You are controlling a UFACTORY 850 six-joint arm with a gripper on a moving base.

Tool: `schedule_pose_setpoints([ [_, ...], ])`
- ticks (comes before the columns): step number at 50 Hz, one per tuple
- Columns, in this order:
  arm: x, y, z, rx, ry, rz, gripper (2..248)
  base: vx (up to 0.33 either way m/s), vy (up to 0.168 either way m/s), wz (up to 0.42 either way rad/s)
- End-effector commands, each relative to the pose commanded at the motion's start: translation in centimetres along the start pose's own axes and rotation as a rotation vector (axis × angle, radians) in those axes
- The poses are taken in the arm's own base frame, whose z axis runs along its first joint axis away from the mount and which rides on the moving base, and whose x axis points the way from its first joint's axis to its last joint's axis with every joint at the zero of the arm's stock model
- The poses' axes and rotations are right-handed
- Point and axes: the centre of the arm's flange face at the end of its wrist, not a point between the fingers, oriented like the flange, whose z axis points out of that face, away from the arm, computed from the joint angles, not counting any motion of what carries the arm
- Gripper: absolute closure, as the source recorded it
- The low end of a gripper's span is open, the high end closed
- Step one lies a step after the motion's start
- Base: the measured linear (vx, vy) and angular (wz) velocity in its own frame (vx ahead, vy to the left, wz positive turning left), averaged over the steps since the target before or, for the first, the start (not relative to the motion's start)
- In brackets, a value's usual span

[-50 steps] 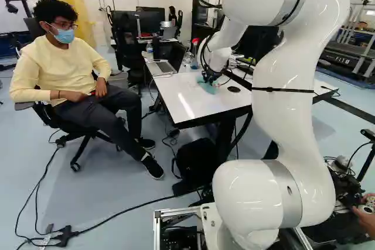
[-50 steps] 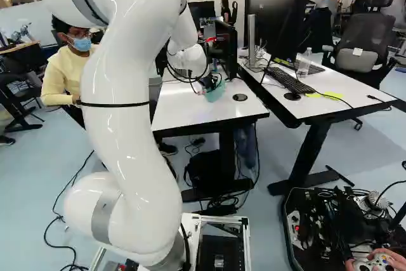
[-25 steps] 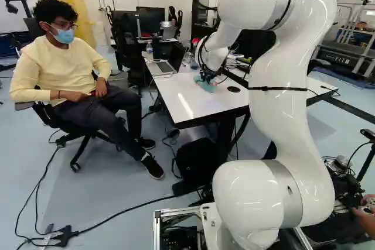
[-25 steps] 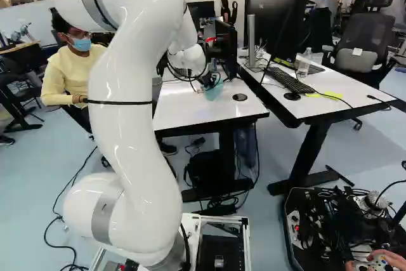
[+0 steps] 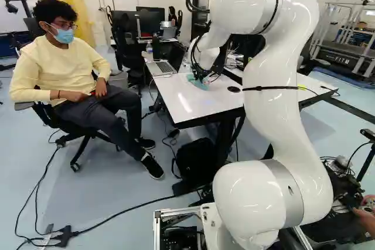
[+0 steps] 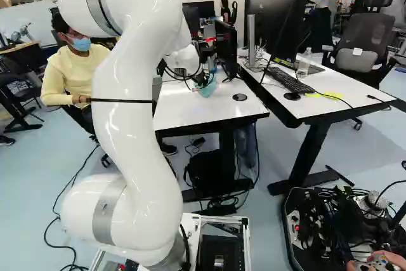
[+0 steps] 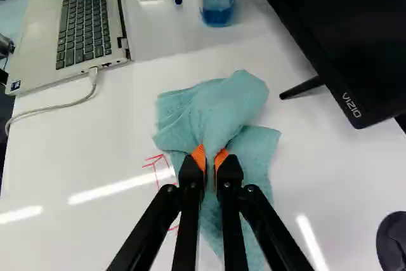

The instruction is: Clean the table with the green towel

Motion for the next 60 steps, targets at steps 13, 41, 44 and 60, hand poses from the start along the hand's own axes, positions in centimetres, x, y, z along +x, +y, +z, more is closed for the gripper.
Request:
schedule_pose_setpoints([
  [13,0.0,-2.3,0.1,0.023,0.001,-0.025,213,0.0,0.0,0.0],
  [41,-1.8,-5.8,-1.8,0.061,-0.019,-0.068,213,0.0,0.0,0.0],
  [44,-2.2,-5.8,-2.2,0.061,-0.023,-0.068,213,0.0,0.0,0.0],
  [60,-3.8,-4.1,-4.1,0.044,-0.042,-0.051,213,0.0,0.0,0.0],
])
